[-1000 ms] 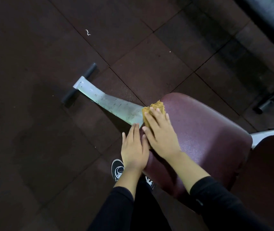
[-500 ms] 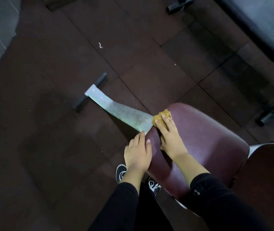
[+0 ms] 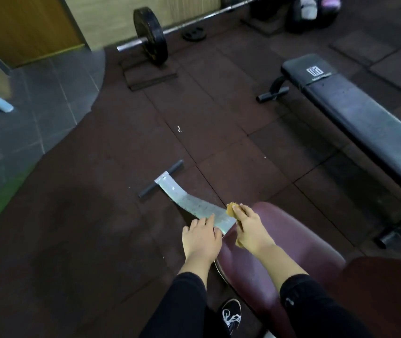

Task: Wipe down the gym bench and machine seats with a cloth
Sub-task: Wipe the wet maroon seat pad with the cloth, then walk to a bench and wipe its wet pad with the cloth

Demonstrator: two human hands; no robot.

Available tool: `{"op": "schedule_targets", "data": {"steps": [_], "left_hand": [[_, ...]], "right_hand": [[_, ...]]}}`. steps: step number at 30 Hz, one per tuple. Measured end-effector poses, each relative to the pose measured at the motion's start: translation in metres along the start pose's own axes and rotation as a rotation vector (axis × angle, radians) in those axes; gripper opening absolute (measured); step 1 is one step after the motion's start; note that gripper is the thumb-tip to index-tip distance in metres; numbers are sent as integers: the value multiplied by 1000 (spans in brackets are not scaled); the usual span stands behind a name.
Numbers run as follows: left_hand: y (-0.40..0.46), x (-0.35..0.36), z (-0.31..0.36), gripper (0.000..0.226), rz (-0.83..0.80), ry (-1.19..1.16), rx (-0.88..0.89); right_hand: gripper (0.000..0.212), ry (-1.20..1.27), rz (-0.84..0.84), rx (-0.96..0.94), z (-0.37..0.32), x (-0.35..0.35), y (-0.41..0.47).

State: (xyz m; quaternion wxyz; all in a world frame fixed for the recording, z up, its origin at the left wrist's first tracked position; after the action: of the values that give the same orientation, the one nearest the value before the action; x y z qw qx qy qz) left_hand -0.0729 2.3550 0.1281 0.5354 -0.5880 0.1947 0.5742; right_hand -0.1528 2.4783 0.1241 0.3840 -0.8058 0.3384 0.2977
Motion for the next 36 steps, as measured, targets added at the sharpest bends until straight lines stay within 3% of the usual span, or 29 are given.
{"op": "schedule_targets", "data": {"steps": [8,14,18,25,36], "left_hand": [[-38,-53,-36,48,75,-29,-87],[-64,-79,-104,45,101,-33,-161],[-80,-96,-178,45,93,-31,-219],[-104,-124,-303,44,34,-16,-283],[-91,-166,-419,42,63,-61,-375]], "right_hand": [[58,-67,37,-136,-66,1,-18],[52,-122,-30,-229,-141,36,-24],[58,-196,-101,-286,-208,79,-17],[85,-229,-209,-389,-318,162,-5],[87,-278,-213,-453,-432,218,33]]}}
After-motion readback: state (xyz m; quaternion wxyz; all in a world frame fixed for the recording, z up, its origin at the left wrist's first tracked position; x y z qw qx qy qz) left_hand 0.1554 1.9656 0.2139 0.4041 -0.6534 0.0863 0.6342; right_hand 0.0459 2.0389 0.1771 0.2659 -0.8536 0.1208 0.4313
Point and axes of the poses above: each hand's wrist, its own y-axis towards the middle knuckle, its own x-axis out of the palm, z = x × y, the point moved 1 cm from there along y, towards the middle knuckle, and after that the axes turned 3 degrees about x, right-handed, at the moved point
